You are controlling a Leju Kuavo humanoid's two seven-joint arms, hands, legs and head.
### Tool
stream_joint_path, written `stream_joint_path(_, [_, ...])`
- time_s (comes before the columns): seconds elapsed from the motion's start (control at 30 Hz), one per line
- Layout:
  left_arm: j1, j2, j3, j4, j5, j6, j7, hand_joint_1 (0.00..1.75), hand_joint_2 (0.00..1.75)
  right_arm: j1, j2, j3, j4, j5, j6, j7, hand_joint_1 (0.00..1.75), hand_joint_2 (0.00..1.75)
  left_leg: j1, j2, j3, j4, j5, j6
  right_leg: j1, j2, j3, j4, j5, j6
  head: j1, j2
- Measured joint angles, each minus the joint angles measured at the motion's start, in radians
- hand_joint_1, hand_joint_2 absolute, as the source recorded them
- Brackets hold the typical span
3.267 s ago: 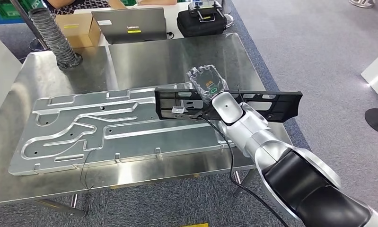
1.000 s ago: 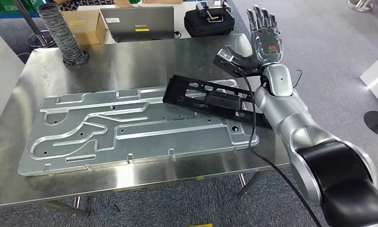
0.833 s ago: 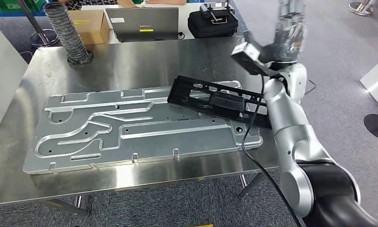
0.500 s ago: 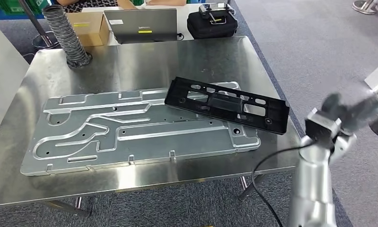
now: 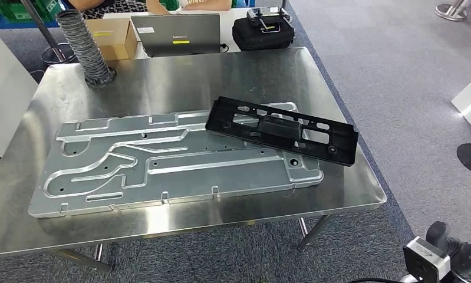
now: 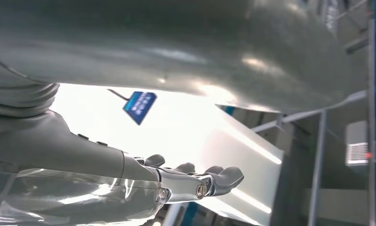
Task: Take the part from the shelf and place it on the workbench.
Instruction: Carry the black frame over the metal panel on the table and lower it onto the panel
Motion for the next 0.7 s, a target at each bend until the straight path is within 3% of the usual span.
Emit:
stream_joint_path(0.07, [-0.002,0.0,0.001,0.0,-0.004,-0.002,-0.004,0.0,0.0,0.019,0.007,-0.021,0.013,-0.007,0.0,0.0,0.0,0.0,0.002,0.004,-0.009,-0.006,0.016,0.015,-0.003,0.002,-0.013,0.025,-0.03,0.012,0.0,0.0])
stream_joint_path(0.17, [-0.003,0.0,0.006,0.0,-0.017,-0.006,-0.012,0.0,0.0,0.035,0.014,-0.054,0.066,-0.019,0.0,0.001,0.0,0.0,0.002,0.008,-0.039,-0.008,0.042,0.027,-0.009,0.003,-0.066,0.182,-0.16,0.023,0.0,0.0])
stream_joint_path(0.2, [-0.003,0.001,0.008,0.0,-0.019,-0.006,-0.013,0.0,0.0,0.039,0.016,-0.063,0.085,-0.022,0.0,0.001,0.0,0.0,0.001,0.008,-0.051,-0.007,0.049,0.027,-0.011,0.003,-0.077,0.236,-0.191,0.025,0.0,0.0])
stream_joint_path(0.23, [-0.003,0.001,0.009,0.0,-0.021,-0.006,-0.014,0.0,0.0,0.041,0.019,-0.072,0.104,-0.025,0.0,0.001,0.0,0.0,0.0,0.008,-0.064,-0.005,0.058,0.026,-0.012,0.003,-0.074,0.264,-0.202,0.027,0.0,0.0])
stream_joint_path(0.27, [-0.002,0.001,0.01,0.0,-0.023,-0.006,-0.014,0.0,0.0,0.042,0.02,-0.081,0.123,-0.026,0.0,0.001,0.0,0.0,-0.001,0.009,-0.076,-0.003,0.065,0.024,-0.013,0.002,-0.054,0.256,-0.192,0.027,0.0,0.0])
stream_joint_path(0.3, [-0.002,0.0,0.011,0.0,-0.024,-0.006,-0.014,0.0,0.0,0.042,0.02,-0.09,0.142,-0.024,0.0,0.001,0.0,0.0,-0.001,0.009,-0.087,-0.001,0.073,0.022,-0.013,0.002,-0.015,0.211,-0.169,0.026,0.0,0.0])
stream_joint_path(0.37, [-0.002,-0.001,0.011,0.0,-0.026,-0.006,-0.014,0.0,0.0,0.036,0.02,-0.111,0.185,-0.012,0.0,0.001,0.0,0.0,-0.002,0.008,-0.104,0.005,0.087,0.015,-0.01,0.002,0.089,0.066,-0.131,0.019,0.0,0.0])
stream_joint_path(0.4, [-0.001,-0.003,0.011,0.0,-0.026,-0.006,-0.014,0.0,0.0,0.033,0.021,-0.122,0.207,-0.004,0.0,0.001,0.0,0.0,-0.002,0.008,-0.108,0.005,0.095,0.01,-0.007,0.003,0.125,0.012,-0.122,0.013,0.0,0.0])
stream_joint_path(0.43, [-0.001,-0.004,0.011,0.0,-0.023,-0.005,-0.015,0.0,0.0,0.029,0.021,-0.134,0.233,0.004,0.0,0.001,0.0,0.0,-0.002,0.007,-0.109,0.004,0.103,0.004,-0.004,0.003,0.144,-0.022,-0.121,0.008,0.0,0.0])
stream_joint_path(0.53, [0.002,-0.006,0.01,0.0,-0.007,0.0,-0.015,0.0,0.0,0.016,0.023,-0.179,0.321,0.016,0.0,0.001,0.0,0.0,0.001,0.007,-0.112,-0.002,0.12,-0.015,0.0,0.002,0.134,-0.035,-0.101,-0.012,0.0,0.0])
stream_joint_path(0.57, [0.003,-0.007,0.01,0.0,-0.003,0.002,-0.013,0.0,0.0,0.009,0.023,-0.194,0.357,0.018,0.0,0.001,0.0,0.0,0.003,0.006,-0.118,0.009,0.101,-0.02,-0.002,0.0,0.124,-0.037,-0.088,-0.02,0.0,0.0])
stream_joint_path(0.6, [0.005,-0.008,0.009,0.0,0.0,0.003,-0.01,0.0,0.0,0.002,0.023,-0.21,0.398,0.018,0.0,0.001,0.0,0.0,0.004,0.006,-0.128,0.039,0.061,-0.024,-0.004,-0.001,0.113,-0.04,-0.075,-0.027,0.0,0.0])
stream_joint_path(0.67, [0.006,-0.01,0.007,0.0,0.003,0.008,-0.005,0.0,0.0,-0.009,0.021,-0.24,0.491,0.016,0.0,0.001,0.0,0.0,0.007,0.006,-0.153,0.152,-0.053,-0.031,-0.004,-0.004,0.085,-0.04,-0.051,-0.034,0.0,0.0])
stream_joint_path(0.7, [0.006,-0.011,0.006,0.0,0.003,0.01,-0.004,0.0,0.0,-0.014,0.018,-0.254,0.543,0.022,0.0,0.001,0.0,0.0,0.007,0.006,-0.161,0.215,-0.091,-0.033,-0.003,-0.005,0.07,-0.039,-0.04,-0.034,0.0,0.0])
